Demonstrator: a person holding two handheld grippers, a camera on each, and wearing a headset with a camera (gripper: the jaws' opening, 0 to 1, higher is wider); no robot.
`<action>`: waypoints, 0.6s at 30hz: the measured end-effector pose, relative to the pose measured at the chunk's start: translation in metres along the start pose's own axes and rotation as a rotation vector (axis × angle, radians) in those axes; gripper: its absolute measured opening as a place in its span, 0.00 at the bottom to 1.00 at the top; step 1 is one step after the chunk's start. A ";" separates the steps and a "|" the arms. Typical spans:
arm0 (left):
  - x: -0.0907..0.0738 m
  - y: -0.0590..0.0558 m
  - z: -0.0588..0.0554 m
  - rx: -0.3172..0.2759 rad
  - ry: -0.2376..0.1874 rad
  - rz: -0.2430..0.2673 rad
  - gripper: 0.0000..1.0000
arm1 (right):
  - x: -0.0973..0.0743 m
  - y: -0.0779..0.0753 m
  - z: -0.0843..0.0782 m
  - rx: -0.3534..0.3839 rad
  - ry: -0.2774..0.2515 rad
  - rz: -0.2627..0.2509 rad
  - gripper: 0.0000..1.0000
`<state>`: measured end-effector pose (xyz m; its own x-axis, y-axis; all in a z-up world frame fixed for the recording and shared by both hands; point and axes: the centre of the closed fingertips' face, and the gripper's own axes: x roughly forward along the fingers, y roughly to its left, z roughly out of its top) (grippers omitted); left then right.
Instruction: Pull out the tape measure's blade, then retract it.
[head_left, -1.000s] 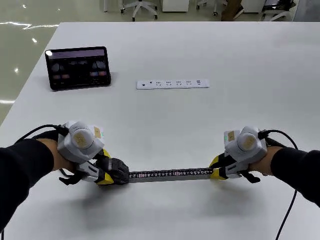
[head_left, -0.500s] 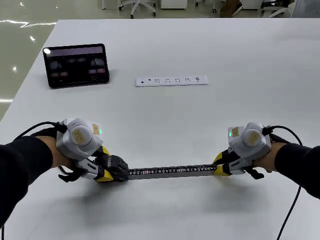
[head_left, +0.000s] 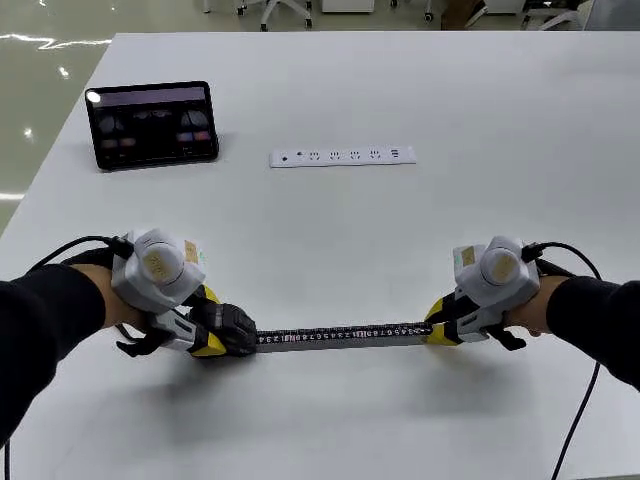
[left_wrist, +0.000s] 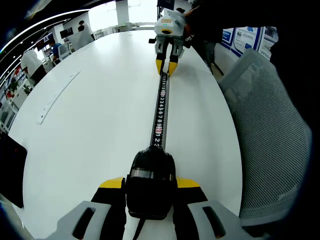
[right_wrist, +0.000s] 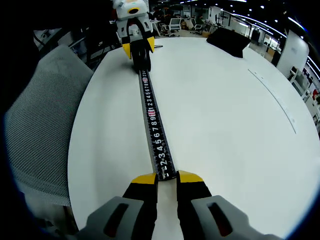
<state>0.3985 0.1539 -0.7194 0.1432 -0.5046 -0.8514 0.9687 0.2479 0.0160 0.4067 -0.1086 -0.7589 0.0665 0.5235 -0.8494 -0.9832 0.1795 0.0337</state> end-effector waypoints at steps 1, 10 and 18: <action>0.000 0.000 0.000 -0.002 -0.001 -0.001 0.32 | 0.000 0.000 0.000 -0.002 0.002 0.000 0.09; 0.001 0.004 0.001 -0.028 -0.023 0.011 0.34 | 0.002 0.000 -0.002 0.002 0.053 -0.006 0.12; -0.017 0.018 0.003 -0.231 -0.162 0.117 0.52 | -0.003 -0.001 0.009 0.073 -0.044 -0.098 0.21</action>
<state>0.4140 0.1646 -0.7037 0.2997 -0.5824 -0.7556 0.8746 0.4842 -0.0262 0.4089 -0.1033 -0.7518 0.1705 0.5361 -0.8268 -0.9566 0.2912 -0.0084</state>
